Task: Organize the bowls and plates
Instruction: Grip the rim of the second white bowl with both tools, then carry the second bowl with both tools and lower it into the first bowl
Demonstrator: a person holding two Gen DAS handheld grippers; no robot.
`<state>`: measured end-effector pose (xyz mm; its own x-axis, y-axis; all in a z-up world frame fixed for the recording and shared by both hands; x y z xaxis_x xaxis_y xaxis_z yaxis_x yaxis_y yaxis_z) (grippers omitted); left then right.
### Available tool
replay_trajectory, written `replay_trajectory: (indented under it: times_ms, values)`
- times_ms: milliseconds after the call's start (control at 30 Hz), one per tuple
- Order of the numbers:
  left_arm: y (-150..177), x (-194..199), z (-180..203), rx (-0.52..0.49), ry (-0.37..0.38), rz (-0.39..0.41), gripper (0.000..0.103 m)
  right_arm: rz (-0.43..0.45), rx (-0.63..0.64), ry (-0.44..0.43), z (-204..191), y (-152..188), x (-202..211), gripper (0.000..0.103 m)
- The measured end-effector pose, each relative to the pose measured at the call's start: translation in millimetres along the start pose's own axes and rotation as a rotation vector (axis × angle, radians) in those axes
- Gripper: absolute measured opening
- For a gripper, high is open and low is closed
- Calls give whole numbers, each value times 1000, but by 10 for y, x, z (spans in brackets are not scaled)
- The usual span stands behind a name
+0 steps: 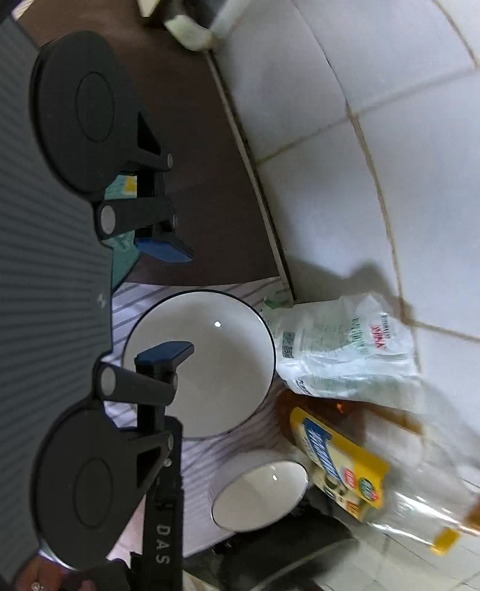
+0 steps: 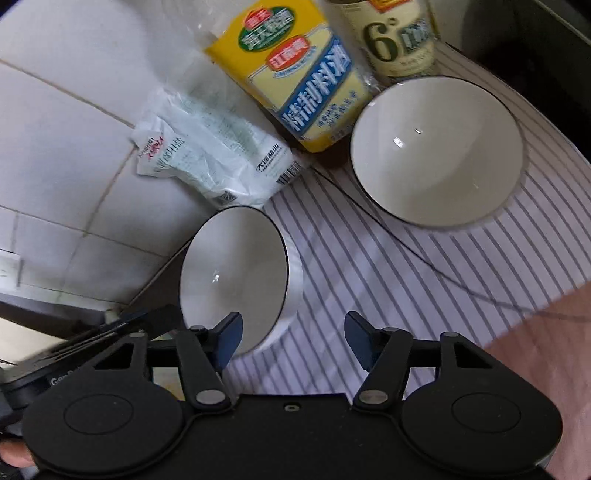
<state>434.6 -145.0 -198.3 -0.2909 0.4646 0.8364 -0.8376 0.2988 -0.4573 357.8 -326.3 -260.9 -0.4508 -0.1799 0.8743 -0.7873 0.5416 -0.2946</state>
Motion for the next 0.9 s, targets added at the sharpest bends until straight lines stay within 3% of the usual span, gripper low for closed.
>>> replay_trajectory:
  times_ms: [167,267,333,367,400,467,667,767,900]
  values:
    - [-78,-314,-35,-51,-84,-87,47,17,-11,78,-29,-95,-208,57]
    - [-84,-373,-56,-58,-88,-89,43,48,-6,76,-5,-116,-226,37]
    - [-76,-371,-73,-40,-71,-91,27,43,-34,44,47,-118,-240,25]
    - [-72,-363,-83,-11,-39,-89,20,39,-46,26,71,-117,-231,15]
    - [-70,-351,-100,34,5,-85,13,38,-47,11,77,-111,-226,10]
    - [-63,-339,-104,63,31,-72,6,49,-27,12,44,-96,-216,10]
    - [31,-294,5,43,13,-68,6,54,-50,-6,83,-96,-217,10]
    - [98,-130,149,-23,-20,-62,7,55,-40,-6,82,-40,-121,11]
    - [166,140,284,-39,-14,-56,7,66,-48,-39,93,68,111,11]
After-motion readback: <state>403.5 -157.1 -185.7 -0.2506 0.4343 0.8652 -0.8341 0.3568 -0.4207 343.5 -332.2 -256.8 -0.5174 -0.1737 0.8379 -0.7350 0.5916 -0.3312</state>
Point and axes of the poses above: each gripper's, at about its wrist camera, not at the fingertips, and x roughly against the way its jaws point, z to its right, y to its underside, the point moved 4 cm from there along -x, roughly the way its jaws point, and after that the axes turned 11 degrees about y, right-handed, at the moved point
